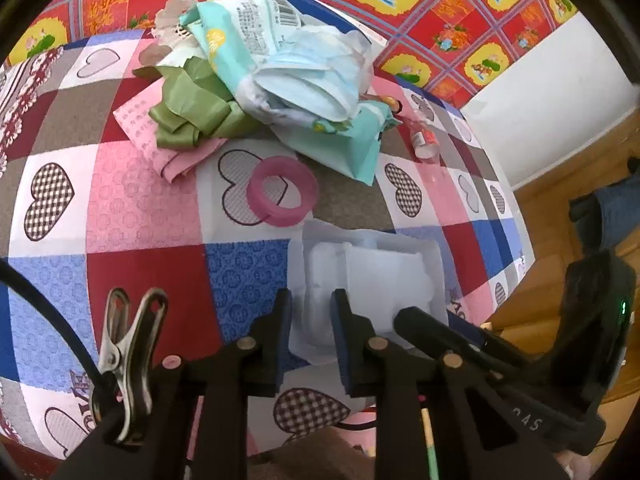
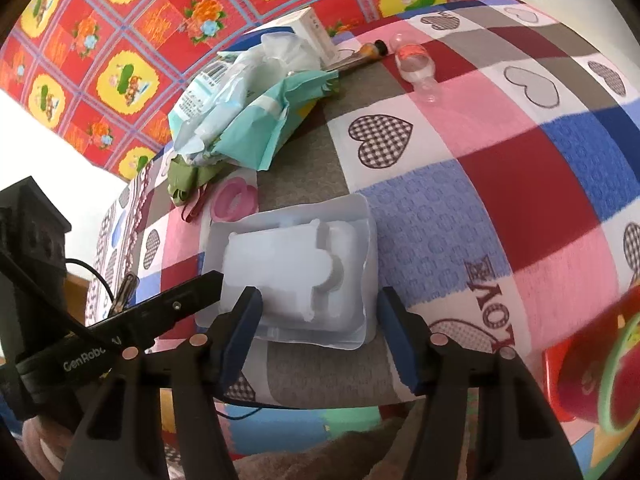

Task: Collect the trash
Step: 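Position both grippers around the clear tray and close on it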

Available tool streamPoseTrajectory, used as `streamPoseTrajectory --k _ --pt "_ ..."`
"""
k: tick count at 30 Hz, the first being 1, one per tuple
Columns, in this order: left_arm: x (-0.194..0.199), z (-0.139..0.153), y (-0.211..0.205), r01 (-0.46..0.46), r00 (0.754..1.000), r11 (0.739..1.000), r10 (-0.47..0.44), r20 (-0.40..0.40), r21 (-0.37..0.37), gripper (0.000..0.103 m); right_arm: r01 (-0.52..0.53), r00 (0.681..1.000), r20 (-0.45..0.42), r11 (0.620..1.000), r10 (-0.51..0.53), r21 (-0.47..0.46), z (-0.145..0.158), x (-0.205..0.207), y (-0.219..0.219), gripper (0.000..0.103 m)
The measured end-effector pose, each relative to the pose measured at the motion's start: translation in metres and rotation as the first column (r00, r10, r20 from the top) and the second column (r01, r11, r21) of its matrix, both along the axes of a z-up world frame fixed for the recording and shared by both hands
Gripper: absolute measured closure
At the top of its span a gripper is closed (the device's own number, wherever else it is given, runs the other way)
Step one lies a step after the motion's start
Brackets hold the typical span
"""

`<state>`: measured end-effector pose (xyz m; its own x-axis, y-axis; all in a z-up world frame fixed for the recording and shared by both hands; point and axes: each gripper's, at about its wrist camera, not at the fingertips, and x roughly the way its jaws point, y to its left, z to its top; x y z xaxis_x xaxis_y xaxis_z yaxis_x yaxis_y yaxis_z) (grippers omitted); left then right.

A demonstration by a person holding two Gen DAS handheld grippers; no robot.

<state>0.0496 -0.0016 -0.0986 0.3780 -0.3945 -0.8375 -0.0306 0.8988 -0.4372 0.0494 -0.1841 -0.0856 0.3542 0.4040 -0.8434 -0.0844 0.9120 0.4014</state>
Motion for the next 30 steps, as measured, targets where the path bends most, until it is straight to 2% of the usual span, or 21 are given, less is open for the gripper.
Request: streamPoseTrajectory --k 2,4,6,8,11,13,14,17,21,25,30 --pt "0.002 -0.002 0.002 0.001 1.0 1.0 -0.001 0.009 -0.014 0.08 0.012 1.0 0.008 1.0 -0.012 -0.004 0.0 -0.001 0.0 0.042" --pt "0.005 -0.003 0.005 -0.004 1.0 1.0 0.004 -0.005 -0.019 0.073 0.018 1.0 0.008 1.0 -0.018 -0.003 0.001 0.001 -0.001 0.043" --pt "0.005 -0.002 0.009 -0.004 1.0 1.0 0.004 -0.003 -0.003 0.071 0.04 0.999 0.002 0.999 -0.04 0.023 0.002 0.001 -0.007 0.052" --pt "0.006 -0.002 0.012 0.004 1.0 1.0 -0.004 0.008 0.012 0.071 0.076 0.997 0.005 0.997 -0.076 0.01 0.005 0.0 -0.015 0.052" --pt "0.009 -0.004 0.011 0.04 0.999 0.999 -0.04 0.009 -0.01 0.07 0.086 0.996 0.012 0.996 -0.086 0.002 0.004 0.001 -0.02 0.054" --pt "0.013 -0.008 0.008 0.07 0.998 0.996 -0.07 -0.006 -0.05 0.069 0.078 0.997 0.007 0.997 -0.078 0.011 0.003 0.005 -0.017 0.055" --pt "0.014 -0.009 0.007 0.068 0.998 0.996 -0.069 -0.007 -0.065 0.07 0.069 0.998 0.007 0.998 -0.069 0.011 0.003 0.007 -0.013 0.056" --pt "0.016 -0.006 0.005 0.087 0.996 0.992 -0.087 -0.002 -0.087 0.086 0.071 0.997 0.02 0.997 -0.071 -0.013 0.005 0.01 -0.01 0.057" --pt "0.017 -0.001 0.0 0.1 0.995 0.993 -0.1 0.004 -0.059 0.087 0.093 0.995 0.025 0.996 -0.094 0.013 0.008 0.008 -0.017 0.067" --pt "0.015 0.007 -0.008 0.1 0.995 0.994 -0.099 0.018 -0.042 0.087 0.102 0.994 0.034 0.994 -0.104 0.031 0.011 0.004 -0.025 0.069" --pt "0.014 0.021 -0.026 0.141 0.989 0.99 -0.141 0.043 -0.008 0.087 0.138 0.988 0.058 0.988 -0.142 0.067 0.02 -0.003 -0.04 0.069"
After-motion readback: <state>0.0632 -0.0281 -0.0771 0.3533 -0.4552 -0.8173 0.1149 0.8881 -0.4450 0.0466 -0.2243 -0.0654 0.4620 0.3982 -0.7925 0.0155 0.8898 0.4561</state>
